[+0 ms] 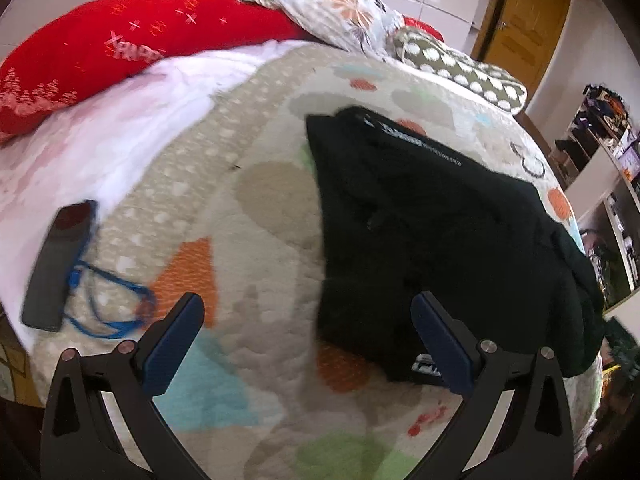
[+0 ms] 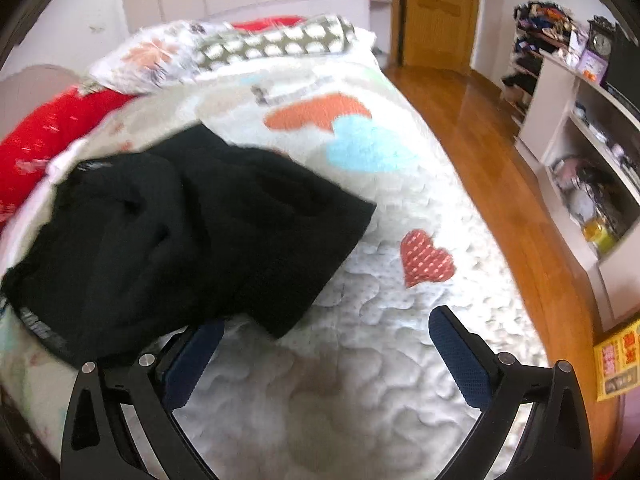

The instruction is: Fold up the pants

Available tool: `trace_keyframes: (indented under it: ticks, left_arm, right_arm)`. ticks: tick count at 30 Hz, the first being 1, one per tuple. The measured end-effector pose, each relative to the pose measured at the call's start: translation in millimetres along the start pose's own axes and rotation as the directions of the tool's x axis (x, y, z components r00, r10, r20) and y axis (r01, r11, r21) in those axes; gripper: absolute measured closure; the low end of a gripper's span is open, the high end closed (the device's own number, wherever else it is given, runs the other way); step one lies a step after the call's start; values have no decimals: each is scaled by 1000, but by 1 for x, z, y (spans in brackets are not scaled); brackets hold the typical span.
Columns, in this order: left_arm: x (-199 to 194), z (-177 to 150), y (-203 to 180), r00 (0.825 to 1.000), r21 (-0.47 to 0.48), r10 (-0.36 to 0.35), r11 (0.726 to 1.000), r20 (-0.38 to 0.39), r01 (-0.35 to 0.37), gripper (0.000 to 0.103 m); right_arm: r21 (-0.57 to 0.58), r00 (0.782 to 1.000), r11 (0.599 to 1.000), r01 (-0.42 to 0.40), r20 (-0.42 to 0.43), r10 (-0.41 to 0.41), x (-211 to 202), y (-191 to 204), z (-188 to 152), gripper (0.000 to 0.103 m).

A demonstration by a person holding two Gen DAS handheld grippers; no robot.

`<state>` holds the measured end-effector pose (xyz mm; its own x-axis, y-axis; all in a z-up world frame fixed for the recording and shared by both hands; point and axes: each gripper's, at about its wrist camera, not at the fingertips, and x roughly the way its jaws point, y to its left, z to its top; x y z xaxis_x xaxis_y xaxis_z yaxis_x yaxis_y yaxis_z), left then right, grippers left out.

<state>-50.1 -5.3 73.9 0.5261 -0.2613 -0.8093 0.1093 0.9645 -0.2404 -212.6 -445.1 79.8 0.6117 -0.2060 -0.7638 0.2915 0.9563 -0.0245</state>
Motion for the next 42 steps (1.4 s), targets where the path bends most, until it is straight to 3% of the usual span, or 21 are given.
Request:
trace_keyframes:
  ticks: [2,5,6,10,13,14,15,18,20,23,29,32,36,37,39,41,42]
  left_arm:
    - [7,0,-9,1000,7,-12,1000,-8,12,0]
    - [19,-3,-28,999,75,41,996,-24,-39,0]
    - [27,-6,-35,996,106,87,991,-34,-83,0]
    - [40,-15,-43,993,131,108,986,-47,-101,0]
    - [46,-21,-43,991,135,114,985,-64,-104,0]
    - [48,-23,-43,991,133,117,985,-69,-107,0]
    - [49,-24,-43,991,132,116,986,-71,-106,0]
    - [56,-28,-41,990,121,110,988,-86,-99,0]
    - [57,-30,-40,991,113,102,989,-88,-92,0]
    - [56,-30,-39,991,107,97,990,-87,-87,0]
    - [55,-30,-40,991,104,100,990,-89,-90,0]
    - [54,-31,-41,991,93,100,991,-91,-92,0]
    - [55,-31,-43,991,87,105,991,-87,-97,0]
    - [54,-31,-43,991,87,105,991,-85,-97,0]
    - [55,-32,-44,991,85,104,992,-80,-97,0]
    - [54,-33,-45,992,81,102,992,-75,-96,0]
    - [54,-33,-44,992,82,101,992,-73,-95,0]
  right_arm:
    - [-29,998,999,-24,54,26,-18,3,7,1]
    - [-59,992,995,-81,95,86,-34,11,25,1]
    - [-66,989,993,-100,101,106,-34,12,29,1]
    - [-145,985,980,-133,87,147,-9,38,43,3]
    - [-212,985,963,-167,10,173,25,59,48,17]
    - [-236,987,959,-157,0,161,36,64,48,27]
    - [-262,991,956,-128,-9,130,47,70,52,44]
    - [-287,993,950,-121,-33,117,67,66,60,80]
    - [-284,992,951,-121,-14,122,72,61,76,90]
    - [-291,994,952,-92,35,106,74,59,101,96]
    - [-337,992,940,51,126,-9,104,78,151,97]
    - [-310,995,948,66,93,-39,136,81,164,96]
    - [-229,1000,973,0,3,0,155,69,159,73]
    - [-220,1000,975,-14,12,17,147,65,155,71]
    - [-199,998,979,-52,17,57,128,56,146,50]
    - [-160,995,982,-98,14,102,108,46,135,36]
    - [-148,992,981,-125,12,128,97,41,127,35]
